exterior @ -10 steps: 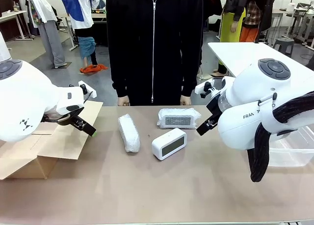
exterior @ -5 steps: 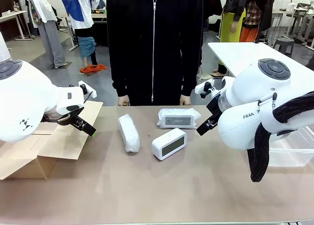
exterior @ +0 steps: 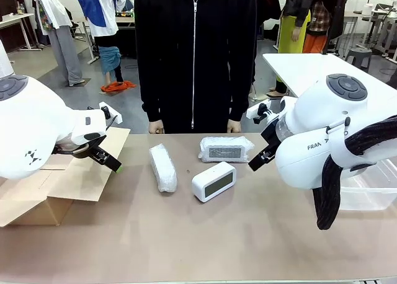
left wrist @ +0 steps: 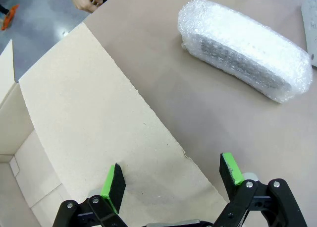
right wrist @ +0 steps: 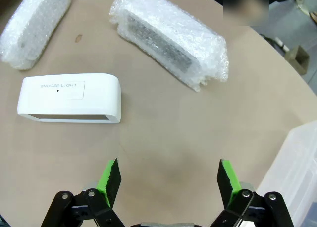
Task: Separate and place wrapped and unwrapped clocks.
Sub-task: Pick up the Digital clock indicated by the person.
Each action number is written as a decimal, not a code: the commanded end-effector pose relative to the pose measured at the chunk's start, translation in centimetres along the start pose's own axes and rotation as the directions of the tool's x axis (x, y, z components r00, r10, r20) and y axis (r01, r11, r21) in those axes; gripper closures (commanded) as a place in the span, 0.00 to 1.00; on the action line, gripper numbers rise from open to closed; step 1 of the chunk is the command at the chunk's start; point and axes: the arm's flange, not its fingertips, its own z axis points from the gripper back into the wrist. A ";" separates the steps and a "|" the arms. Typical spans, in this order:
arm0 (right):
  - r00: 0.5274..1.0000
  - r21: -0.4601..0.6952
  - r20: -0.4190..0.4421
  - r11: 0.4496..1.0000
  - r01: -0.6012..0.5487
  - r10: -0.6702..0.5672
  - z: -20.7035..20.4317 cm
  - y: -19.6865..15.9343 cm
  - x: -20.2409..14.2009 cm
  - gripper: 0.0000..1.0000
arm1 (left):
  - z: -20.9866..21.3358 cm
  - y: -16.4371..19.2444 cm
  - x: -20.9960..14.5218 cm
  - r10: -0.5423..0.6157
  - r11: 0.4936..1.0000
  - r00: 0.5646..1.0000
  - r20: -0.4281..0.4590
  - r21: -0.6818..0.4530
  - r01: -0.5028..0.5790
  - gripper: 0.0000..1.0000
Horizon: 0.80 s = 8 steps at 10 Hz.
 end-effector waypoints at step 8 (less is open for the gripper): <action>1.000 0.000 0.000 1.000 0.001 -0.001 0.0 0.0 0.0 0.00 | 0.0 0.0 0.0 0.002 1.000 1.000 0.000 -0.001 -0.002 0.00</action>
